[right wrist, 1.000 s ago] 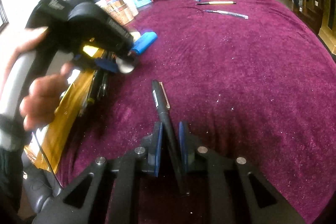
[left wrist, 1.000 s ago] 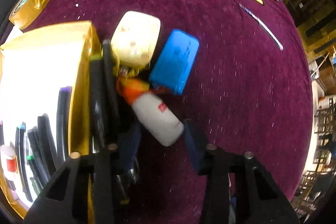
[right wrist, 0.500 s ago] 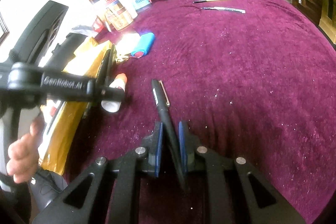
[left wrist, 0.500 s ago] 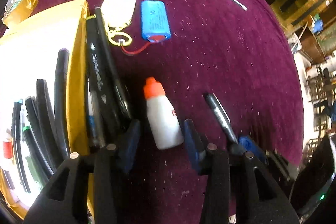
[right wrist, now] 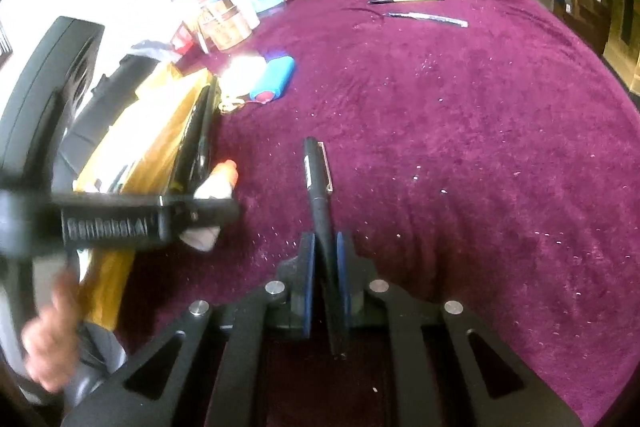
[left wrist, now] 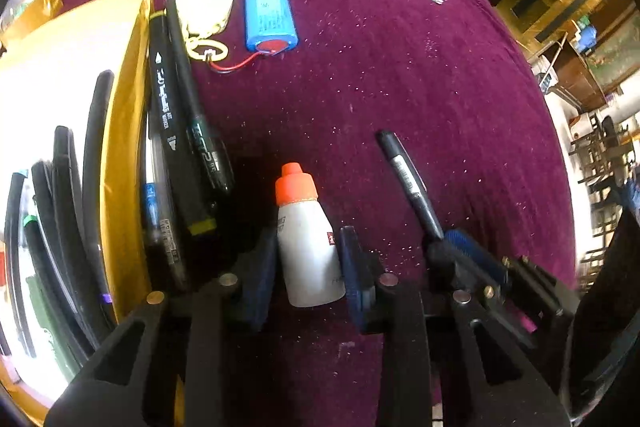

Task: Organize rigid objects
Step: 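Carry the pen and bottle into the tray and open both tools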

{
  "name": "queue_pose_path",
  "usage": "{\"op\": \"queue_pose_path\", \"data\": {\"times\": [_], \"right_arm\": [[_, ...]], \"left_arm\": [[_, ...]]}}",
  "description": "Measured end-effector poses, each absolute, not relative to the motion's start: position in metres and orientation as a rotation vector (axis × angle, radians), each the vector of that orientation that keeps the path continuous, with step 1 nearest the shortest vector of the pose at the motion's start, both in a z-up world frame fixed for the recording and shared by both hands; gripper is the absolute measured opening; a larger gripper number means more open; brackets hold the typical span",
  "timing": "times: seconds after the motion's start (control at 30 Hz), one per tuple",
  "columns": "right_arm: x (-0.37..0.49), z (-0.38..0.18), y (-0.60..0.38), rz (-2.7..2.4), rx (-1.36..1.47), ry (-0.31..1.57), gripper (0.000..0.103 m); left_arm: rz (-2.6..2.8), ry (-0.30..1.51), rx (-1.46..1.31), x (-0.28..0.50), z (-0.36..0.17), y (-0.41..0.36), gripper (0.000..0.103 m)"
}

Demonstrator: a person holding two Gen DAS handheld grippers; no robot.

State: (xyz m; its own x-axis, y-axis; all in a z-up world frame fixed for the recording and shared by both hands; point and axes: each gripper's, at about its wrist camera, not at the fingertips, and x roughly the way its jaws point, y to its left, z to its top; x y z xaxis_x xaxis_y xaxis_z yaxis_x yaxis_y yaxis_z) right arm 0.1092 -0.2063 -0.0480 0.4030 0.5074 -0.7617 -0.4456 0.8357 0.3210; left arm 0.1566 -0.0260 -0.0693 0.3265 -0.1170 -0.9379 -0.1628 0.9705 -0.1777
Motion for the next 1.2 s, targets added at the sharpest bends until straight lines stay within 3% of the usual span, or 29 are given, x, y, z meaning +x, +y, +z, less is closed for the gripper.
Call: {"op": "queue_pose_path", "data": {"times": [0.23,0.37,0.6,0.83,1.2], "right_arm": [[0.109,-0.039,-0.208,0.626,0.118,0.967,0.008],[0.091,-0.013,-0.204,0.725,0.185,0.904,0.008],[0.064,0.025,-0.145,0.964,0.210,0.865,0.008],[0.067,0.010,-0.052,1.024,0.109,0.970,0.008],[0.074,-0.021,-0.001,0.971,-0.017,1.074,0.008]], "left_arm": [[-0.007,1.179,-0.298,0.139,-0.056,-0.027,0.025],[-0.074,1.117,-0.450,0.099,-0.021,0.003,0.025],[0.068,0.991,-0.484,0.044,0.024,0.078,0.025],[0.235,1.036,-0.520,0.037,-0.007,0.141,0.025],[0.310,1.062,-0.501,0.034,-0.040,0.156,0.025]]}}
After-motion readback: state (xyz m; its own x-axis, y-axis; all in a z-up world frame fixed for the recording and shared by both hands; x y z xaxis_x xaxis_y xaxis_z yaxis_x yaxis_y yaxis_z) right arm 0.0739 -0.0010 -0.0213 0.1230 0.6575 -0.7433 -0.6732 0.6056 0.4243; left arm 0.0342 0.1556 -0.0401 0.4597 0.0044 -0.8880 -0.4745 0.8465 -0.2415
